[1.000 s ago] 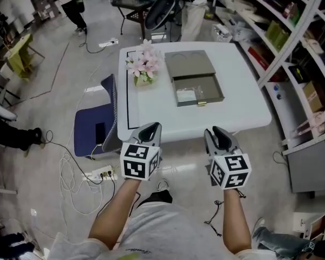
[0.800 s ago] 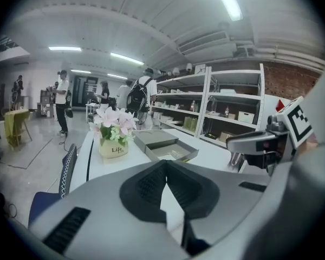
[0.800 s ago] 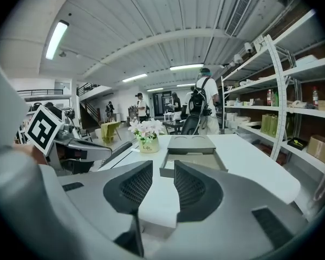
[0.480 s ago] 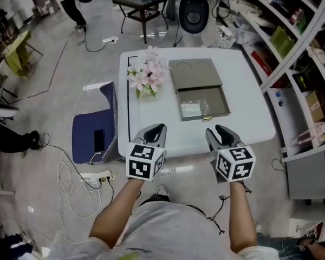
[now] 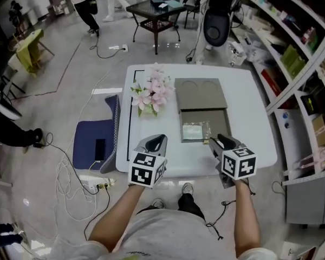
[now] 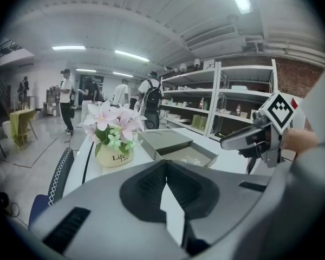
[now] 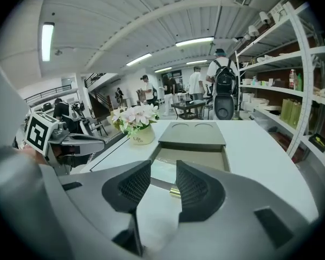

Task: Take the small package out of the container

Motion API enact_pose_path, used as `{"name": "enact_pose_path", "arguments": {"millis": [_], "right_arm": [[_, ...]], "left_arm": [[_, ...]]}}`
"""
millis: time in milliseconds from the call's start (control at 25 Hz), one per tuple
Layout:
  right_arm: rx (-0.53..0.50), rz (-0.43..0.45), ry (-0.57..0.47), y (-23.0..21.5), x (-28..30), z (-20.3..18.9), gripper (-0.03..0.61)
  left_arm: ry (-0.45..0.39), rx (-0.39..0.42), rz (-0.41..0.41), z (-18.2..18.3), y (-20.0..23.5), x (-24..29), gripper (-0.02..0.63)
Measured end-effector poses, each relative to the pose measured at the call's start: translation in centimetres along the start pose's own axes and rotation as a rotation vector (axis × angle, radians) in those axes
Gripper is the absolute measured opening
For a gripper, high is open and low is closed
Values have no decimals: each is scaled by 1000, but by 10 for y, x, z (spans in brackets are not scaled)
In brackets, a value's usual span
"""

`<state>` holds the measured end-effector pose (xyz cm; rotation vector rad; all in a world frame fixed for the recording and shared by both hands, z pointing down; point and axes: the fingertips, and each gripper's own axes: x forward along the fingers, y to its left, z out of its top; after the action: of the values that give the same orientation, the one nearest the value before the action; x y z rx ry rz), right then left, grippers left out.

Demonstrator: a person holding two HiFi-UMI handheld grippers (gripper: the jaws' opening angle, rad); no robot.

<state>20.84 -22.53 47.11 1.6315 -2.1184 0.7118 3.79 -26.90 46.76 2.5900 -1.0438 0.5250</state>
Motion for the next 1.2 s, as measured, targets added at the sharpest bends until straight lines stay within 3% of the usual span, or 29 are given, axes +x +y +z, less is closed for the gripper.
{"name": "enact_pose_path", "arguments": {"millis": [280,680,1200], "right_arm": [[-43,122,171,-35,41,3,158],[-11,248,377,-56,85,-11,193],[-46,330,608,-57,108,-42,196]], "left_arm": [[0,-46,94,11,11,27,3],[8,-118,184,6,29,51,3],[8,-159,215,5,40,68,3]]}}
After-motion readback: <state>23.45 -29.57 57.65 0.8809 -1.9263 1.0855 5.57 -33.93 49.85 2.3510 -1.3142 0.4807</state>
